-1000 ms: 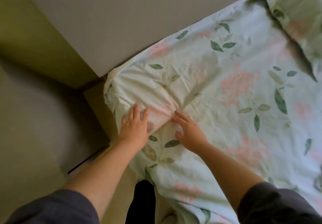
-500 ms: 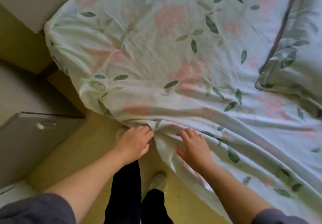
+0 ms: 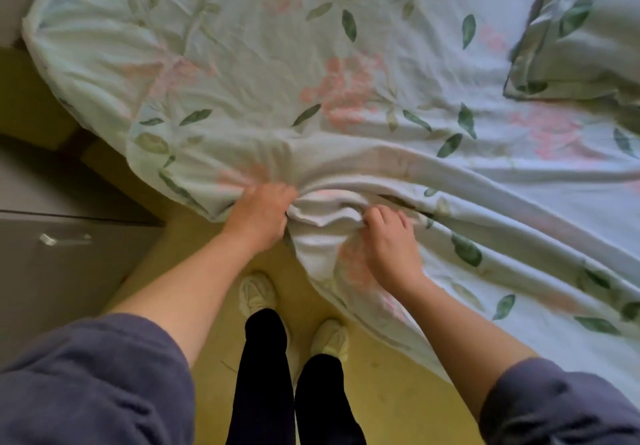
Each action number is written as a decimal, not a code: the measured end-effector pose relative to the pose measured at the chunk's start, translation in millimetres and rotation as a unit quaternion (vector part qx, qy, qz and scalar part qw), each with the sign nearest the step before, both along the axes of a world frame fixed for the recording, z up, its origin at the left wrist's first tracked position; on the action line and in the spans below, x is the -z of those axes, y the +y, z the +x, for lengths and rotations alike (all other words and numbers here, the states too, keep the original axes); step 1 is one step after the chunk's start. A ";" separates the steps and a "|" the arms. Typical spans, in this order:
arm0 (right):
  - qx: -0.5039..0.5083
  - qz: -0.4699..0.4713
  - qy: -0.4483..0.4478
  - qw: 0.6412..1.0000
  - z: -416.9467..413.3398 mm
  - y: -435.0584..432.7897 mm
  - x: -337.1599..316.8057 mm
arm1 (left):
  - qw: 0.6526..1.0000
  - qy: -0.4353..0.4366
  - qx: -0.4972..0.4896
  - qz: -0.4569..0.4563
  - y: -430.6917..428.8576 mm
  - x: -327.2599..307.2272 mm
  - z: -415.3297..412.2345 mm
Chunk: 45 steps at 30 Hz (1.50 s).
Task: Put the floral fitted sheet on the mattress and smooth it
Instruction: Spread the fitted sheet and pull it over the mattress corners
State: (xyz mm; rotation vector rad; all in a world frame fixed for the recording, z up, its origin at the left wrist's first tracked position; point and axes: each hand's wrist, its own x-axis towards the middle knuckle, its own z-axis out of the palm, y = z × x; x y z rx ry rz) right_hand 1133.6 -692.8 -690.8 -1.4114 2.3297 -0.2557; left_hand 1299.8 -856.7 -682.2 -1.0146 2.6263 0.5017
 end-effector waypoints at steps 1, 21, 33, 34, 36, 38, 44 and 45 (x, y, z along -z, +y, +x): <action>0.017 0.031 -0.054 0.998 0.7 6.0 -1.1 | 0.996 -0.030 -0.021 0.076 5.5 0.6 6.1; -0.225 0.385 -0.230 0.865 19.1 -6.3 1.0 | 0.867 -0.421 0.173 0.203 13.8 -4.6 32.6; -0.052 0.223 -0.236 0.944 25.0 -189.6 -35.8 | 0.930 -0.177 -0.297 0.123 -149.9 -41.5 92.8; -0.047 0.211 -0.238 0.947 29.8 -207.8 -38.8 | 0.919 -0.152 -0.349 0.105 -161.5 -40.1 97.8; -0.049 0.192 -0.231 0.953 48.7 -263.6 -39.1 | 0.879 -0.089 -0.462 0.081 -202.0 -34.6 115.2; -0.053 0.169 -0.232 0.956 74.3 -323.9 -36.7 | 0.823 -0.019 -0.563 0.077 -246.7 -25.4 134.8; -0.061 0.138 -0.268 0.951 166.4 -508.2 -15.9 | 0.740 0.097 -0.658 0.103 -373.6 6.6 190.0; -0.045 0.128 -0.279 0.951 170.5 -516.8 -15.9 | 0.757 0.101 -0.637 0.106 -373.6 8.1 186.5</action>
